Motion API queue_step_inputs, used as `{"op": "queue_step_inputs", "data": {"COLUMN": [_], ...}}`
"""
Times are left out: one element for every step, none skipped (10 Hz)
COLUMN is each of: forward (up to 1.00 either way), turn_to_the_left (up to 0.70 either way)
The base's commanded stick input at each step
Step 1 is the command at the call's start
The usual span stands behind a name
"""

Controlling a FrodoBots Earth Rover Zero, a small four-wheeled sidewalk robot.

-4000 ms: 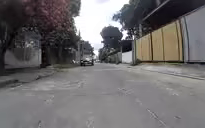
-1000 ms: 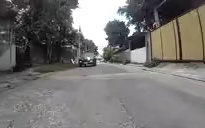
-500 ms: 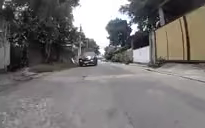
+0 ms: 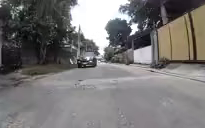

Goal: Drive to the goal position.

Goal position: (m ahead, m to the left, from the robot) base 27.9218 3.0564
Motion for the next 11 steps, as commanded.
{"op": "queue_step_inputs", "data": {"forward": [1.0, 1.0, 1.0, 1.0, 1.0, 1.0, 1.0, 1.0, 1.0, 1.0, 1.0], "turn_to_the_left": [0.04, 0.04, 0.04, 0.04, 0.04, 0.04, 0.04, 0.04, 0.04, 0.04, 0.04]}}
